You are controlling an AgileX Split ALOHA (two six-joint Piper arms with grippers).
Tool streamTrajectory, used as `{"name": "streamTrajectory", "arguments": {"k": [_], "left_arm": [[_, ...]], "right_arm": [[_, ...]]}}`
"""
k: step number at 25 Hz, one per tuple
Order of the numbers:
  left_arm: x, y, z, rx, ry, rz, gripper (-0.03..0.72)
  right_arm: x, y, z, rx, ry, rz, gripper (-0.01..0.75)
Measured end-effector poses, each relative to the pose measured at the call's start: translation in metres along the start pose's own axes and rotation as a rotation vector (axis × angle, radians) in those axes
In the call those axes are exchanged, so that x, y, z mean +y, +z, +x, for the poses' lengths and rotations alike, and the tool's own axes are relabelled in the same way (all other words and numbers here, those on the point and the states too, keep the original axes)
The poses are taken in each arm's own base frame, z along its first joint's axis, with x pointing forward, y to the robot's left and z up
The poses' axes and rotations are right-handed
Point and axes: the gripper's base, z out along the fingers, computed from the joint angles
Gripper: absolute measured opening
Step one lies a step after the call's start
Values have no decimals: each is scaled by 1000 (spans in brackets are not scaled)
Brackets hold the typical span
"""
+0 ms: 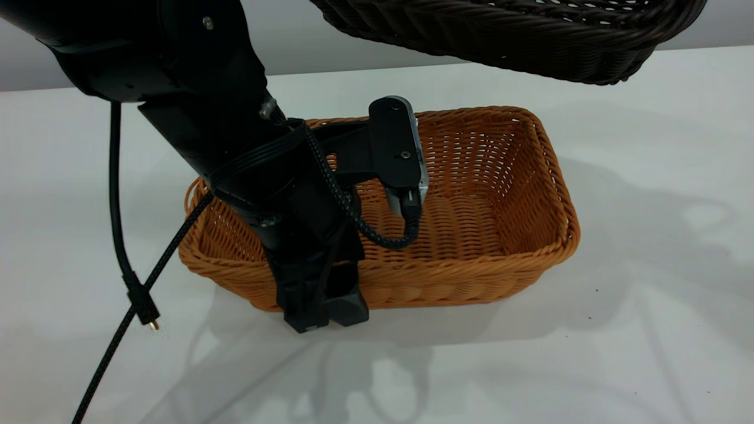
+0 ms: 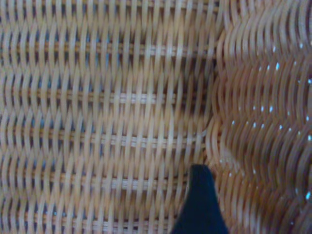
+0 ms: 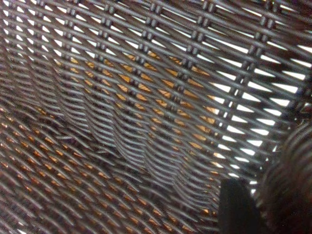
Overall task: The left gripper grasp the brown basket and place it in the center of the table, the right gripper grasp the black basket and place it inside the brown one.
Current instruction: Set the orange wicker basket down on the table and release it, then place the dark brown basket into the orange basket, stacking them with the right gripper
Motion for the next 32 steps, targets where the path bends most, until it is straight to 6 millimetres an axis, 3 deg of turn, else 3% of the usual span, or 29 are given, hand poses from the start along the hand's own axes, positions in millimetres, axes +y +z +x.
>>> {"name": "streamTrajectory", "arguments": {"k": [5, 18, 24, 32], "left_arm": [[0, -4, 0, 9, 44, -4, 488], [3, -40, -9, -26, 97, -44, 489], [-4, -70, -21, -73, 129, -61, 480], [-17, -113, -40, -169, 155, -134, 449]], "right_arm": [[0, 0, 0, -2, -7, 0, 256], [0, 0, 0, 2, -24, 0, 256], [0, 1, 0, -1, -26, 1, 256], [-3, 16, 2, 67, -54, 17, 256]]}}
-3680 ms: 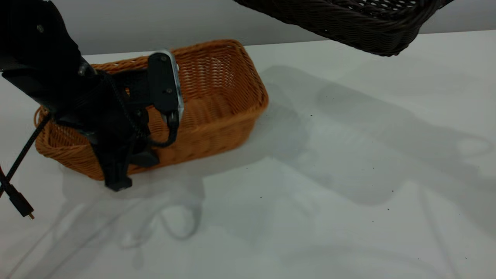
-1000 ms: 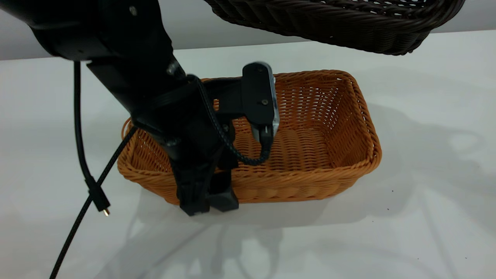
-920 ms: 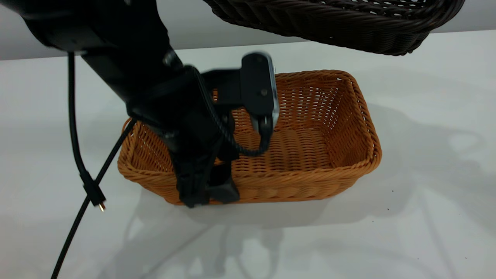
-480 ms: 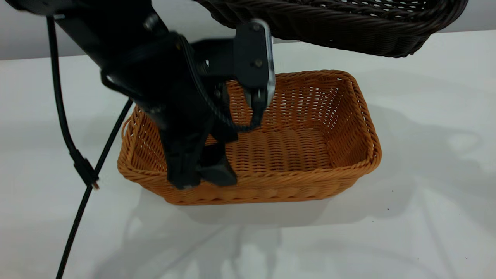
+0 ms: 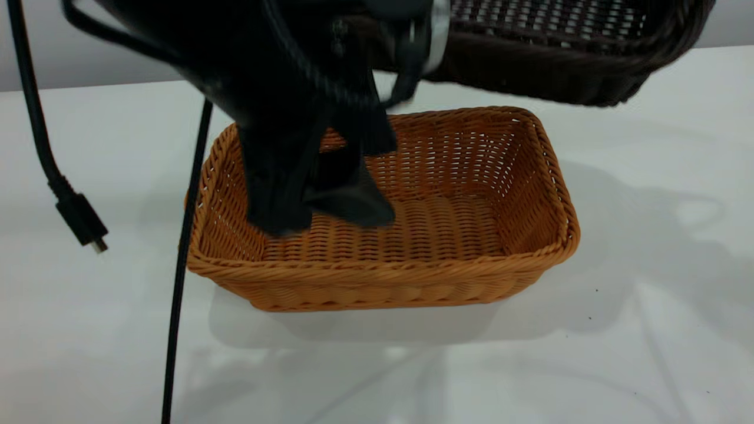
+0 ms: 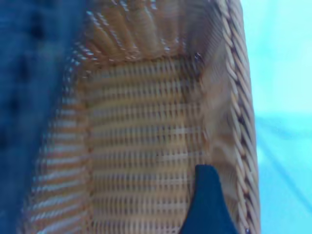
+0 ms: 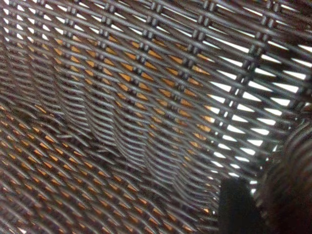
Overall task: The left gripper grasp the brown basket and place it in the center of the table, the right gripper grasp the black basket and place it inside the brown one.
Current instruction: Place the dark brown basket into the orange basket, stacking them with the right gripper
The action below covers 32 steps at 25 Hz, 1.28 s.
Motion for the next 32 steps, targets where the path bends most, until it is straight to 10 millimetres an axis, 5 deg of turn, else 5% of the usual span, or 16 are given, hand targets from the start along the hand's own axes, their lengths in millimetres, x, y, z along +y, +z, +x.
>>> {"name": "streamTrajectory", "arguments": {"k": [11, 17, 32], "left_arm": [[7, -70, -14, -130, -20, -196, 448], [13, -112, -23, -257, -12, -382, 447], [19, -117, -26, -309, -62, -446, 438]], "right_arm": [[4, 4, 2, 50, -90, -48, 255], [10, 23, 9, 182, -149, -146, 255], [20, 63, 3, 324, -278, -321, 255]]}}
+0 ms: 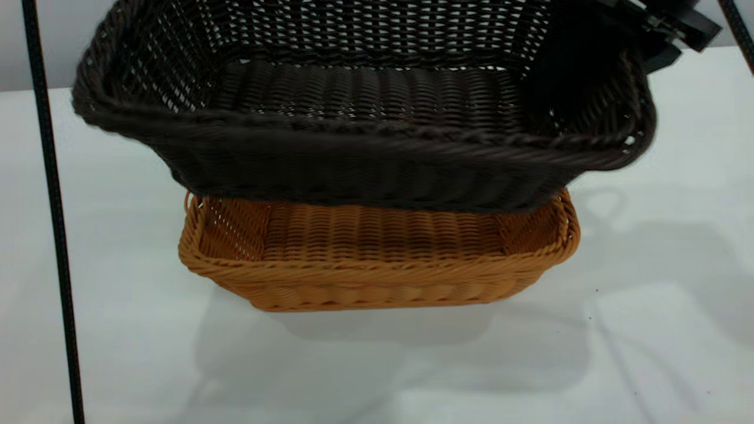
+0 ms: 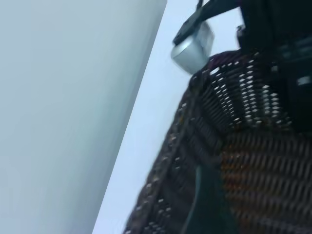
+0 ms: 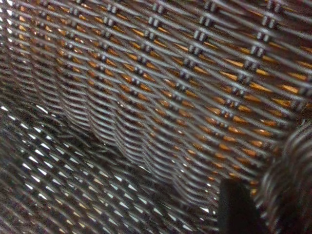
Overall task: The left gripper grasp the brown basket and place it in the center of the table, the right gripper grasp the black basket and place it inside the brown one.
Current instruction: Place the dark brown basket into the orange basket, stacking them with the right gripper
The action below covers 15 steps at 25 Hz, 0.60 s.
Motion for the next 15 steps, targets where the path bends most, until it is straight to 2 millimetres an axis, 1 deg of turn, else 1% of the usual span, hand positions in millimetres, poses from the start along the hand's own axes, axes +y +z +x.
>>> {"name": "streamTrajectory", "arguments": {"k": [8, 15], "left_arm": [[0, 0, 0, -1, 4, -3, 438], [1, 0, 0, -4, 3, -7, 438]], "right_arm": [[0, -2, -25, 25, -27, -6, 255], [-15, 20, -27, 81, -1, 2, 255]]}}
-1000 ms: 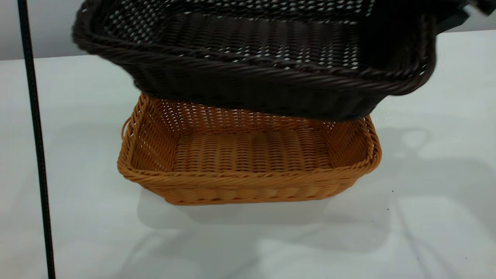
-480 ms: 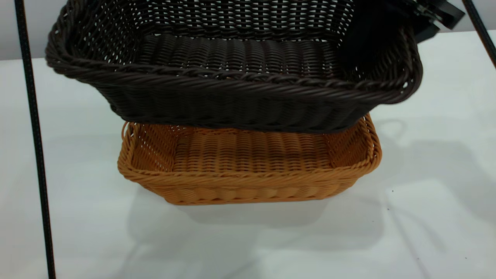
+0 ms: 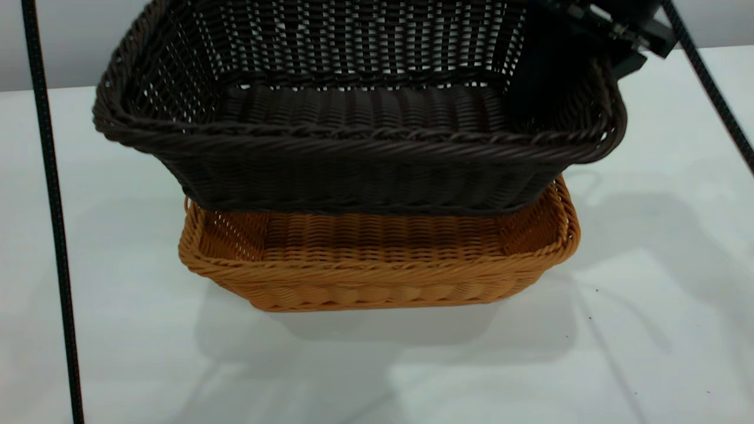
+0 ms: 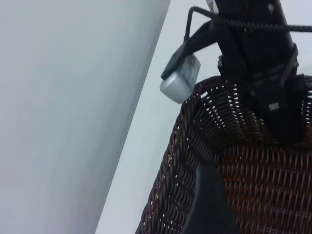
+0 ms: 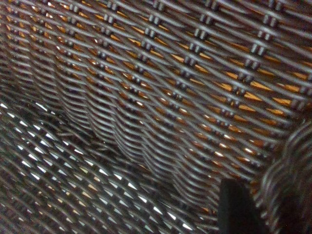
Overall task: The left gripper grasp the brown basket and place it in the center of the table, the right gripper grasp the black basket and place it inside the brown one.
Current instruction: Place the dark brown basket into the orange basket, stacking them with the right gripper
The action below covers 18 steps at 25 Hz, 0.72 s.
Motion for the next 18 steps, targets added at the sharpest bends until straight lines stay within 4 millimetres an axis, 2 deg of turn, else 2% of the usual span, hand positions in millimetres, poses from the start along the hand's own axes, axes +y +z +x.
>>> {"name": "streamTrajectory", "arguments": {"k": [12, 18], "left_arm": [[0, 0, 0, -2, -6, -2, 438], [0, 0, 0, -2, -7, -2, 438]], "right_arm": [[-10, 7, -4, -16, -9, 58, 255], [-18, 22, -5, 18, 14, 46, 255]]}}
